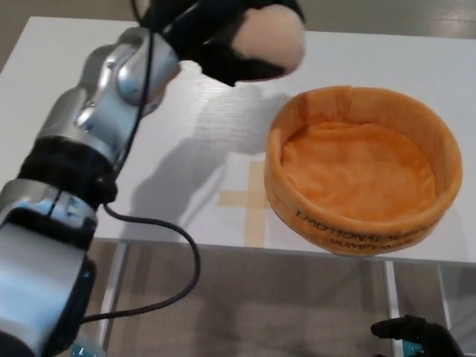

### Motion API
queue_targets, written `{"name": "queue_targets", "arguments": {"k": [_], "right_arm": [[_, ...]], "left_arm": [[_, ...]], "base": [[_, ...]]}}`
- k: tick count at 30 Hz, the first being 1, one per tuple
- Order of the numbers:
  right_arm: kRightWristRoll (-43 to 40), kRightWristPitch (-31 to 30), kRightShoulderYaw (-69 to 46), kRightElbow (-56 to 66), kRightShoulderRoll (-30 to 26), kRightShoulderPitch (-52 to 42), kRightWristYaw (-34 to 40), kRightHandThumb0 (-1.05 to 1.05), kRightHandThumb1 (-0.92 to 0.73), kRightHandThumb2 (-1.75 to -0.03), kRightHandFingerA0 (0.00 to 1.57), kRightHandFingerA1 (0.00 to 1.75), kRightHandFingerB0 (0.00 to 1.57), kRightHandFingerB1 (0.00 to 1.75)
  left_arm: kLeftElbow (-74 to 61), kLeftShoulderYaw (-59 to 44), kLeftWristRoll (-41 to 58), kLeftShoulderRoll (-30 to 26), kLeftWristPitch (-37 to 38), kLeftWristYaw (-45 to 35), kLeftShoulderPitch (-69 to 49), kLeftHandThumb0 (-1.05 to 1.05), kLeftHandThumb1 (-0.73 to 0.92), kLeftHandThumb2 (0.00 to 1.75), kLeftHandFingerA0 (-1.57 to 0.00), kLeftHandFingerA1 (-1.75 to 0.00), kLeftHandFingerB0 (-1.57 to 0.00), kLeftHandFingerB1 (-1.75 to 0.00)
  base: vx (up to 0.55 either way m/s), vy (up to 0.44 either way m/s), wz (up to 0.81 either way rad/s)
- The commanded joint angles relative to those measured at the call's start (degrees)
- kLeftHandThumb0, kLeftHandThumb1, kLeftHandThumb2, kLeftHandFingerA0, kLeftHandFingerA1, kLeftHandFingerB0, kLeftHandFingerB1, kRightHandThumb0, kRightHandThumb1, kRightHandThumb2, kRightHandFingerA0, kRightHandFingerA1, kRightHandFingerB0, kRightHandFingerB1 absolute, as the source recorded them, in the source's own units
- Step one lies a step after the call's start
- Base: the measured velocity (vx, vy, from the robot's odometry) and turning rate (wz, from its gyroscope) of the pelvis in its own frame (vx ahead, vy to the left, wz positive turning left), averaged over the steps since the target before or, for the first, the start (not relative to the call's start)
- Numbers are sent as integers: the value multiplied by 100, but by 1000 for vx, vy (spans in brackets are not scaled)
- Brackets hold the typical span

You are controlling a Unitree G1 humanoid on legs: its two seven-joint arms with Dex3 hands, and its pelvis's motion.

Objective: Use the left hand to pick up the pink round toy on the left and place it inside the orange plate on the desk.

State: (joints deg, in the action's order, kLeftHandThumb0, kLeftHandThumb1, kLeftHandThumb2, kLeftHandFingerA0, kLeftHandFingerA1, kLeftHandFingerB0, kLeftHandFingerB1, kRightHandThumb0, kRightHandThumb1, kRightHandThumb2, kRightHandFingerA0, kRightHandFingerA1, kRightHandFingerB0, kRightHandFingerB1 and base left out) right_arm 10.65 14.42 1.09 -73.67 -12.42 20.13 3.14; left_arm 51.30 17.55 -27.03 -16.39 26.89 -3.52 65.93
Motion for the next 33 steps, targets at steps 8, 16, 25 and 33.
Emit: {"name": "queue_targets", "arguments": {"k": [8, 16, 25, 33], "right_arm": [[-44, -69, 12, -9, 104, -96, -40, -16, -59, -58, 61, 89, 52, 75], [42, -34, 93, -25, 93, -349, -7, -17, -60, -57, 61, 87, 56, 75], [54, -51, 127, -12, 135, -534, -50, -21, -61, -58, 59, 83, 56, 71], [82, 14, 191, -10, 189, -549, -35, -24, -59, -57, 60, 84, 57, 73]], "left_arm": [[72, 728, -529, 1067, -377, 370, 138, -18, 73, 61, -81, -161, -77, -109], [88, 1120, -708, 1439, -402, 485, -194, -20, 72, 57, -75, -164, -71, -138], [-194, 1724, -994, 1596, -1402, -638, -456, -86, 49, 91, 0, -9, 0, -7], [-350, 1860, -1053, 1480, -1639, -917, -413, -95, 56, 100, 0, -3, 0, -8]], "base": [[0, 0, 0], [0, 0, 0], [0, 0, 0], [0, 0, 0]]}}
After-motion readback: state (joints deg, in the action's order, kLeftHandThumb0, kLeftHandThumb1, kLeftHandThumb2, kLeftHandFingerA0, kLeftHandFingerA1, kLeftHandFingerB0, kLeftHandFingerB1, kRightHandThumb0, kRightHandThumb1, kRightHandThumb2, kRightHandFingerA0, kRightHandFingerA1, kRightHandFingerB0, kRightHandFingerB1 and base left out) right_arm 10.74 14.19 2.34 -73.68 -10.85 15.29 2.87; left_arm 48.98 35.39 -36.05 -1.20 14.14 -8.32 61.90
